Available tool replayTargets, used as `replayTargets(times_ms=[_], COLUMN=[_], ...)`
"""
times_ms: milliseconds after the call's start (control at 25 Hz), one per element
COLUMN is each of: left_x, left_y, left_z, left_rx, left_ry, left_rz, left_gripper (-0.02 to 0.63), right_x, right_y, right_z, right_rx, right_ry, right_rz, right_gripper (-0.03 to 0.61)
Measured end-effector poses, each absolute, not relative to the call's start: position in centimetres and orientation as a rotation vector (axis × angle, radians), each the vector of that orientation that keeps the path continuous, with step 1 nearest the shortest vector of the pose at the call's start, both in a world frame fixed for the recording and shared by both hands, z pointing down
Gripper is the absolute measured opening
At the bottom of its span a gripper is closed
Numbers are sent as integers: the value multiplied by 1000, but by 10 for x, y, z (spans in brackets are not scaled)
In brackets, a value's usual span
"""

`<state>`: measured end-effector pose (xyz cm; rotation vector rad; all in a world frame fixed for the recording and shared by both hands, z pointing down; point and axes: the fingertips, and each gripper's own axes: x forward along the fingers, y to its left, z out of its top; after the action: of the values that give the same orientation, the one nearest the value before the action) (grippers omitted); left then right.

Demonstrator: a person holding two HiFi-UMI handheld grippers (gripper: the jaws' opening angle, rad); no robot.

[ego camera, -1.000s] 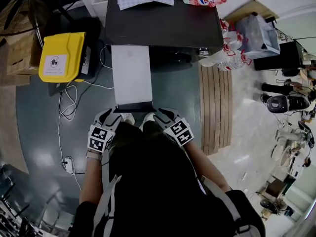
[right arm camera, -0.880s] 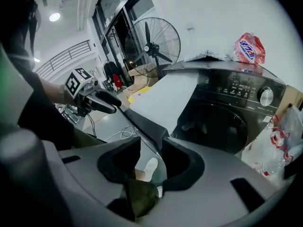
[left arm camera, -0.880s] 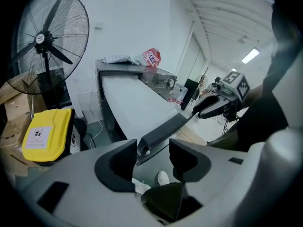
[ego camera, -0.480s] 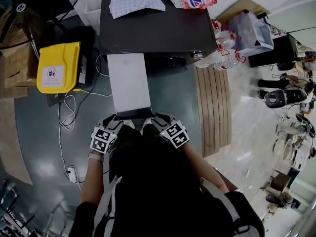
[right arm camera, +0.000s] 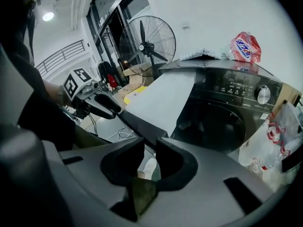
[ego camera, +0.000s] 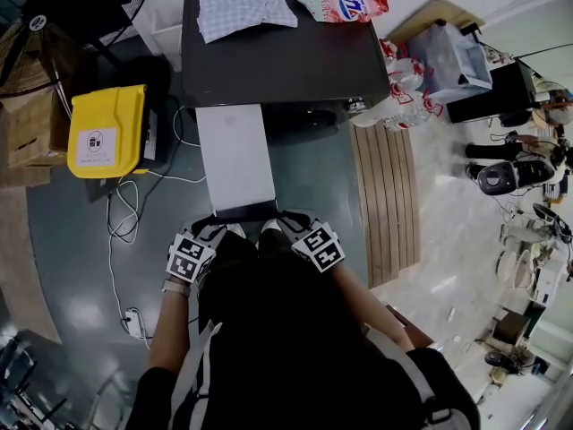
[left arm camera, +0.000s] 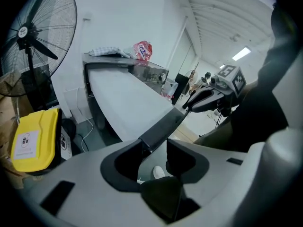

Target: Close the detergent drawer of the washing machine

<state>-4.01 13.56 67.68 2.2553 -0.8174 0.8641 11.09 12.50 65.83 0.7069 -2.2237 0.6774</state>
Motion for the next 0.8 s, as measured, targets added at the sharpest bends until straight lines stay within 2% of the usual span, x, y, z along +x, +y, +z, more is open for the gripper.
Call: replayTargets(times_ms=[800], left_x=[-52], left_y=[99], left_z=[650], left_rx=[2332], left_ry=[-754], left_rz=[809], left_gripper=[146], right_x=[102], right_y=[88], right_z=[630], right_rx=[853], right_ry=[-2263], right_rz=[662], right_gripper=[81])
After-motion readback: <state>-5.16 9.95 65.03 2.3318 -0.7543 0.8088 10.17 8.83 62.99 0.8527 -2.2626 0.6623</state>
